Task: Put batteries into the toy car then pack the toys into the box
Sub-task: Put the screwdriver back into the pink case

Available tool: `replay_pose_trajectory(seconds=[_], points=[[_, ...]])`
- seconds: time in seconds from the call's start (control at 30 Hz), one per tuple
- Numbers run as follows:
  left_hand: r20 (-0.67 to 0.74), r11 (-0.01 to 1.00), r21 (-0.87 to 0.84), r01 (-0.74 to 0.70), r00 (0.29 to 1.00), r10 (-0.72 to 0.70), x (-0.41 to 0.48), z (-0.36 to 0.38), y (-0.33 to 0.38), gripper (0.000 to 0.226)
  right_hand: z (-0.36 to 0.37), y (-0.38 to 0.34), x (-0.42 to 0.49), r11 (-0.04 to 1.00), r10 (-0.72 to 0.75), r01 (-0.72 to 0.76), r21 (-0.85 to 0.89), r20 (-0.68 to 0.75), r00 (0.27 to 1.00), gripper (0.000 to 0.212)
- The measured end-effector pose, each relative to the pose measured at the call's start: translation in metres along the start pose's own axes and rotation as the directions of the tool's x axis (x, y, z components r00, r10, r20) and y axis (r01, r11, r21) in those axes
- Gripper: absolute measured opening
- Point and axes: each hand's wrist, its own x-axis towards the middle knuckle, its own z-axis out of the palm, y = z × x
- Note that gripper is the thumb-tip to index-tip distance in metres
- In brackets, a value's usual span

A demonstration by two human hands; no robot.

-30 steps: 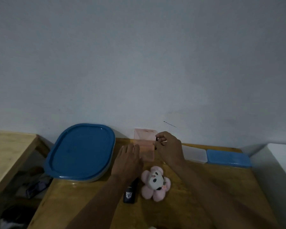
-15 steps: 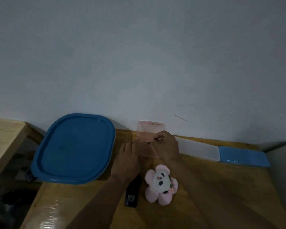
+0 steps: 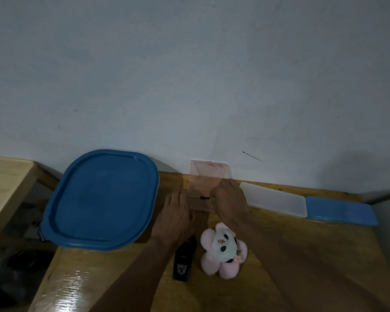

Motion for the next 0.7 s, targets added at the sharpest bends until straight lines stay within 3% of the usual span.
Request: replay_pose_trajectory(seconds=[0.13,0.23,0.37,0.53,0.7], points=[[0.0,1.0,0.007,-0.01,1.0,0.01,0.001,0.004,0.0,0.033,0.0,0.001,-0.002,0.999,-0.006,0.007,0.049,-0.023,1.0,0.012],[-0.011,1.0,0.005,-0.008,1.0,0.008,0.002,0.005,0.002,0.036,-0.002,0.002,-0.005,0.981,0.039,-0.01,0.192,-0.152,0.988,0.012],[0.017,0.995,-0.074,0.063,0.998,-0.062,0.003,0.008,0.001,0.04,-0.012,0.002,-0.004,0.833,0.332,-0.221,0.507,-0.138,0.933,0.01],[0.049,0.994,-0.084,0.068,0.997,-0.064,0.005,0.005,0.002,0.036,-0.014,0.001,0.002,0.707,0.422,-0.245,0.664,-0.117,0.899,0.011],[0.03,0.997,-0.079,0.024,0.999,-0.021,0.006,0.006,-0.002,0.034,-0.013,0.003,0.002,0.606,0.456,-0.229,0.762,-0.097,0.885,0.029]])
